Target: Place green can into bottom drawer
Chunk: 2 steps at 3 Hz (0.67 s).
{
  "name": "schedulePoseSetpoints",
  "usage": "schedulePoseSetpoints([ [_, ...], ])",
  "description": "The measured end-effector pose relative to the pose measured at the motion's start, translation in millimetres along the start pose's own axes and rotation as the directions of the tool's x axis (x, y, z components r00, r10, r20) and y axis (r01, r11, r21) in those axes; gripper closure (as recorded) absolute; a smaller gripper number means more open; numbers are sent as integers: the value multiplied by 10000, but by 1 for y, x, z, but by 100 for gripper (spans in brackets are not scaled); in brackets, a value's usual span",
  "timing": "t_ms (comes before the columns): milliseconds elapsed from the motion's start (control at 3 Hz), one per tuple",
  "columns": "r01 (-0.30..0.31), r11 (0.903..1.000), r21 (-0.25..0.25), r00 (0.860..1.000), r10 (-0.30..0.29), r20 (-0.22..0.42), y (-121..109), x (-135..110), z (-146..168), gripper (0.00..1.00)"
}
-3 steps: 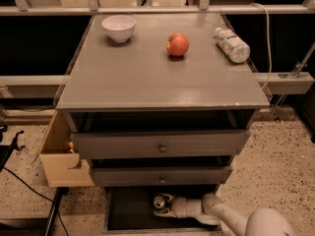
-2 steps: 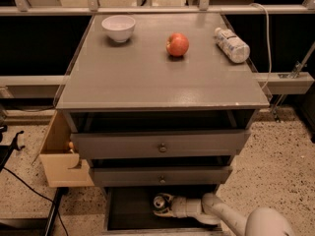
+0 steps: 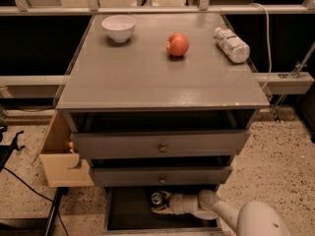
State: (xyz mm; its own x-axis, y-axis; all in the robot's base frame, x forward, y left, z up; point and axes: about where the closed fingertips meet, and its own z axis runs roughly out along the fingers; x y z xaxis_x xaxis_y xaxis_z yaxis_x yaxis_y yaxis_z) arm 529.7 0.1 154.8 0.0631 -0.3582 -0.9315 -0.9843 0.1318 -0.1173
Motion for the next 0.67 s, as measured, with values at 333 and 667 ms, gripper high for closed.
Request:
schedulePoseSetpoints([
  [333, 0, 10000, 0, 10000, 0, 0, 0, 0, 0, 81],
  [667, 0, 10000, 0, 10000, 0, 0, 0, 0, 0, 58],
])
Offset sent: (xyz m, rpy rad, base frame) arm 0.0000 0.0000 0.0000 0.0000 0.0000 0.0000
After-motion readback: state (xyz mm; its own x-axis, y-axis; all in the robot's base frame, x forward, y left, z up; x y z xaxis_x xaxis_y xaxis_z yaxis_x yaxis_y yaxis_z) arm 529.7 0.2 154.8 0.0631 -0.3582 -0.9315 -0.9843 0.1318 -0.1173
